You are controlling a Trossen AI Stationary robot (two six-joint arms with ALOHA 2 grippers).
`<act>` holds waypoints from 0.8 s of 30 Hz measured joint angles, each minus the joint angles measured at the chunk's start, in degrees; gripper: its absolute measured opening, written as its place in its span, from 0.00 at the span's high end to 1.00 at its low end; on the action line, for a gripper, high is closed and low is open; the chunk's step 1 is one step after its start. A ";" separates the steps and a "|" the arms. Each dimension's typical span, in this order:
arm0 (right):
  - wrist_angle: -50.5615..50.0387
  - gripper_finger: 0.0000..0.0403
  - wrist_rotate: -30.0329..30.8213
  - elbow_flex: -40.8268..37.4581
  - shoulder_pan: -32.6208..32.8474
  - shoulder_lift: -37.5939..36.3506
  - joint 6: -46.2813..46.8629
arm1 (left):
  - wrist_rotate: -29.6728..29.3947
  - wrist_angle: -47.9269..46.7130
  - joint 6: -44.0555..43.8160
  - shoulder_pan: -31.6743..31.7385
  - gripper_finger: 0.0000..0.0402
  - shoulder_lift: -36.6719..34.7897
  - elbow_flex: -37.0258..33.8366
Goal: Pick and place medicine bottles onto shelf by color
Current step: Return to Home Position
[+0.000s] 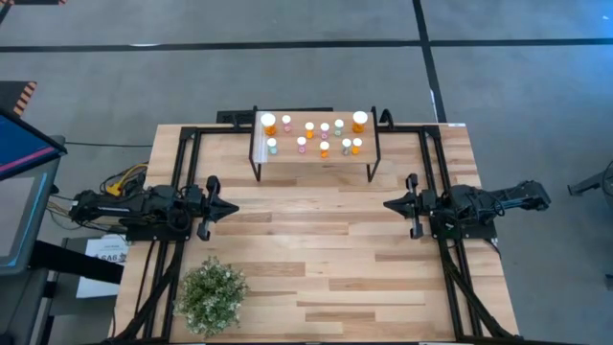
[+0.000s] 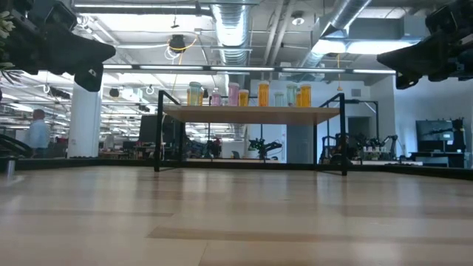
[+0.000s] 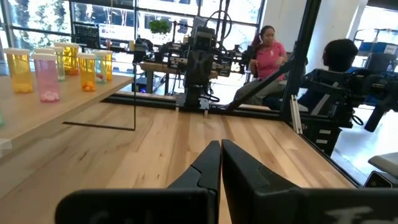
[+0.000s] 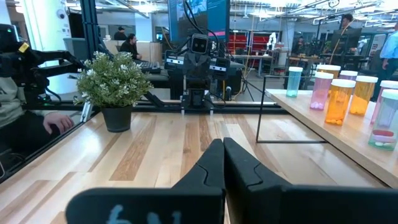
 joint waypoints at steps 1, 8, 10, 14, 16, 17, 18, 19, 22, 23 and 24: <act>0.00 0.97 -0.01 0.00 0.01 0.01 -0.01 | 0.01 0.01 0.00 0.02 1.00 -0.01 0.00; 0.01 0.97 -0.01 0.00 0.02 0.01 -0.01 | 0.01 -0.01 0.00 0.01 1.00 0.01 0.00; 0.02 0.97 -0.01 0.00 0.02 0.00 0.00 | -0.01 -0.01 0.00 0.00 1.00 -0.01 0.00; 0.01 0.97 -0.01 0.00 0.01 0.00 -0.01 | 0.01 -0.01 0.00 0.02 1.00 -0.01 -0.02; 0.00 0.97 -0.01 0.02 0.02 0.00 -0.01 | -1.11 0.09 -0.67 0.00 1.00 0.02 0.00; 0.00 0.97 -0.01 0.00 0.00 0.00 -0.01 | -3.06 0.51 -1.52 -0.02 1.00 0.18 0.00; 0.00 0.97 -0.01 0.00 0.02 0.00 -0.01 | -4.91 0.86 -1.79 0.01 1.00 0.40 0.00; 0.00 0.97 -0.01 0.00 0.02 0.02 0.00 | -5.92 0.91 -1.74 0.06 1.00 0.50 0.00; 0.01 0.97 -0.01 0.00 0.01 0.02 -0.01 | -6.23 1.01 -0.64 0.02 1.00 0.51 0.00; 0.00 0.97 -0.01 0.00 0.01 0.02 -0.01 | -6.12 1.00 -0.38 0.02 1.00 0.51 0.00; 0.01 0.97 -0.01 0.00 0.01 0.02 -0.01 | -6.09 1.02 -0.37 0.02 1.00 0.51 0.00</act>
